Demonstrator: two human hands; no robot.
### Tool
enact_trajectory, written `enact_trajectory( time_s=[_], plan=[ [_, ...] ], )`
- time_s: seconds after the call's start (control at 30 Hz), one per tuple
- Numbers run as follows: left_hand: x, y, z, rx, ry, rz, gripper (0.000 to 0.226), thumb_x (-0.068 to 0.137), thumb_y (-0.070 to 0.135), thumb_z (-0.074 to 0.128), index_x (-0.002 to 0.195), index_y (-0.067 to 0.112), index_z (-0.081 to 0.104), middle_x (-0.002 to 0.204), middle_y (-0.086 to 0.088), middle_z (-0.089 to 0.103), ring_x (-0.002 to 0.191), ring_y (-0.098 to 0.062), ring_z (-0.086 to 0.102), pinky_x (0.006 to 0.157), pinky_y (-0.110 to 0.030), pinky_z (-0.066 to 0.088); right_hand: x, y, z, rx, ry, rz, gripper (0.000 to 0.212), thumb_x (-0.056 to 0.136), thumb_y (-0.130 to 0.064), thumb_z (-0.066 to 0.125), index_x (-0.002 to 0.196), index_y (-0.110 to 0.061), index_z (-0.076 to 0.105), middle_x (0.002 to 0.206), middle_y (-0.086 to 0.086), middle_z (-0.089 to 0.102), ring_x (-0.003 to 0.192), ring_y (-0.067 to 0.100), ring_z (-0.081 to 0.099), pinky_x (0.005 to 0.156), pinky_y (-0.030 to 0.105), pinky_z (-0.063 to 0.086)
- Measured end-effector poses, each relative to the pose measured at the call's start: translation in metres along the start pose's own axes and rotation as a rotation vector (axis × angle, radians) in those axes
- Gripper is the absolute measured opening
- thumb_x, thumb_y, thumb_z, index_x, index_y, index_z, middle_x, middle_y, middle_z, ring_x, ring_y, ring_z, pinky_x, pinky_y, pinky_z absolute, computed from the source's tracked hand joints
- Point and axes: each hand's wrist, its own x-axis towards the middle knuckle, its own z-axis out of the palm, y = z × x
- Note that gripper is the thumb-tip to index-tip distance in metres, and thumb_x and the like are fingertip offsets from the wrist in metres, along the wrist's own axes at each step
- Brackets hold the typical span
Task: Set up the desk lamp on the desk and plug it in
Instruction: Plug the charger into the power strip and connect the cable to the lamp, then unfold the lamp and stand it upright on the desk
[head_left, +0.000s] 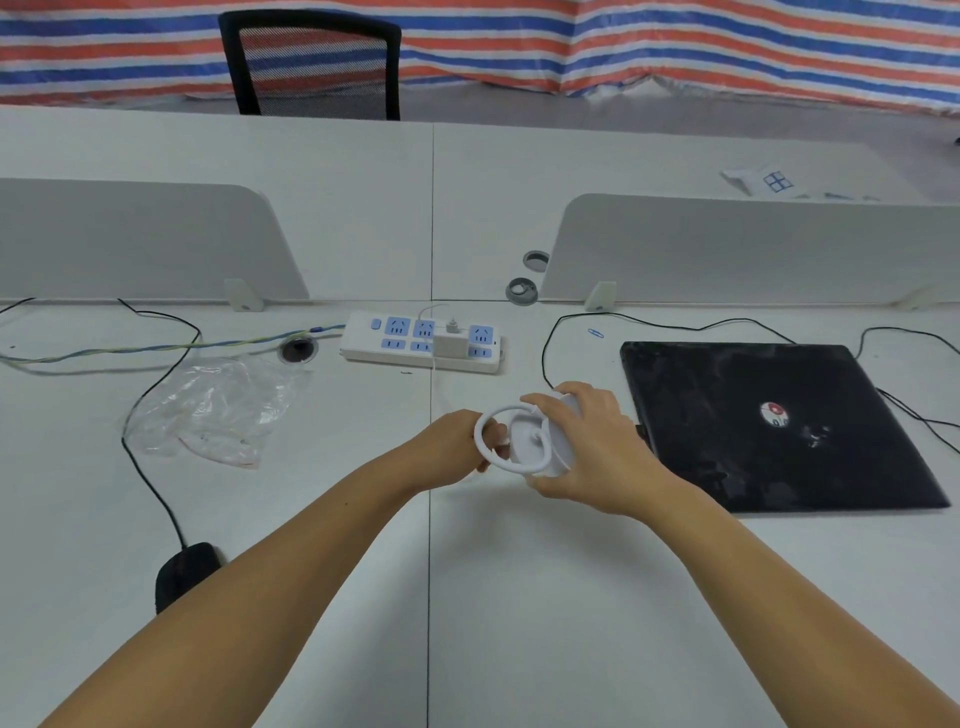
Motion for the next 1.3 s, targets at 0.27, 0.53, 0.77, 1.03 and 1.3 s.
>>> enact_trajectory(
  time_s=[0.27, 0.53, 0.77, 1.03, 1.3],
  plan=[
    [0.023, -0.059, 0.027, 0.228, 0.312, 0.009, 0.032, 0.097, 0.009, 0.036, 0.122, 0.009, 0.058, 0.118, -0.01, 0.059, 0.108, -0.024, 0.054, 0.092, -0.03, 0.042, 0.024, 0.048, 0.041, -0.001, -0.174, 0.134, 0.085, 0.071, -0.053, 0.07, 0.142, -0.037, 0.027, 0.144, 0.004, 0.028, 0.129, 0.029, 0.029, 0.103, 0.045, 0.037],
    [0.029, -0.079, 0.047, 0.675, 0.399, 0.285, 0.033, 0.082, 0.016, 0.04, 0.093, 0.018, 0.071, 0.09, 0.002, 0.068, 0.088, -0.016, 0.064, 0.104, -0.052, 0.041, 0.035, 0.066, 0.068, -0.024, -0.227, 0.146, 0.086, 0.071, -0.055, 0.068, 0.144, -0.039, 0.025, 0.149, 0.004, 0.024, 0.136, 0.029, 0.022, 0.106, 0.047, 0.033],
    [0.04, -0.08, 0.07, 0.932, 0.214, 0.469, 0.033, 0.083, 0.028, 0.044, 0.094, 0.011, 0.07, 0.103, -0.004, 0.072, 0.105, -0.022, 0.065, 0.11, -0.052, 0.018, 0.036, 0.076, 0.058, 0.014, -0.341, 0.178, 0.11, 0.07, -0.058, 0.07, 0.148, -0.041, -0.006, 0.16, 0.003, -0.002, 0.148, 0.027, -0.002, 0.115, 0.054, 0.019],
    [0.09, -0.06, 0.095, 0.936, 0.022, 0.223, 0.093, 0.08, 0.072, 0.018, 0.148, 0.009, 0.019, 0.157, -0.007, 0.021, 0.146, -0.025, 0.017, 0.116, -0.054, -0.007, 0.044, 0.07, 0.052, 0.026, -0.347, 0.251, 0.097, 0.072, -0.048, 0.074, 0.147, -0.028, 0.017, 0.146, 0.009, 0.024, 0.132, 0.032, 0.03, 0.101, 0.043, 0.04],
    [0.101, -0.049, 0.107, 0.855, 0.047, 0.127, 0.09, 0.085, 0.068, 0.025, 0.149, 0.014, -0.008, 0.16, -0.008, -0.009, 0.147, -0.023, -0.013, 0.116, -0.054, -0.007, 0.054, 0.071, 0.052, 0.008, -0.334, 0.224, 0.084, 0.075, -0.036, 0.071, 0.144, -0.029, 0.023, 0.142, 0.012, 0.027, 0.125, 0.036, 0.031, 0.1, 0.046, 0.041]
  ],
)
